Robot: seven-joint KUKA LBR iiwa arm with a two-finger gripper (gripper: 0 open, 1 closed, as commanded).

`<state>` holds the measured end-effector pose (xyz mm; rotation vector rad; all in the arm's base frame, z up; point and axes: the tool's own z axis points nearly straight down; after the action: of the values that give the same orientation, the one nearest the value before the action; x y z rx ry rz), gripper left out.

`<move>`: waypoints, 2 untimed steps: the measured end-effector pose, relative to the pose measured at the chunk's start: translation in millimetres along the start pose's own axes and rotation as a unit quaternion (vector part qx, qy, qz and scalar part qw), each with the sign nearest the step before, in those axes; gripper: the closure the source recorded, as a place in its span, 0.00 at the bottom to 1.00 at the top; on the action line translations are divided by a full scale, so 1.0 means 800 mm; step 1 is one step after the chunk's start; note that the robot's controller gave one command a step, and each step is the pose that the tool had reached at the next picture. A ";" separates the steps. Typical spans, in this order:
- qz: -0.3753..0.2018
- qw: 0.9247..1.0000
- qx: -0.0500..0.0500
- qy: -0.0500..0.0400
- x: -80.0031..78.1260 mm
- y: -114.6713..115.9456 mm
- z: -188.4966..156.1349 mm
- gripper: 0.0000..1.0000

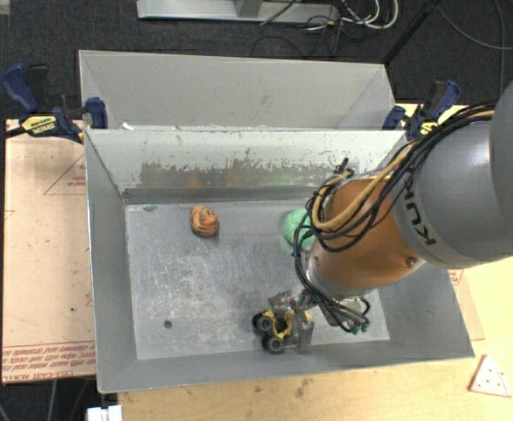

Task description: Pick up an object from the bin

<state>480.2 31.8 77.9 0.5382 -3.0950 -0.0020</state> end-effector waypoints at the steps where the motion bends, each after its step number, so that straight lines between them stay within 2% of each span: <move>1: 0.000 1.000 0.000 0.000 0.000 0.000 -0.009 1.00; 2: 0.000 1.000 0.000 0.000 0.000 0.000 -0.019 1.00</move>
Offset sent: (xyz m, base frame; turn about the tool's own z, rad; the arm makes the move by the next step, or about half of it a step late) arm 0.0002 0.0000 0.0114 0.0000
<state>480.5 32.1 93.1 0.5379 -3.0959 -0.0019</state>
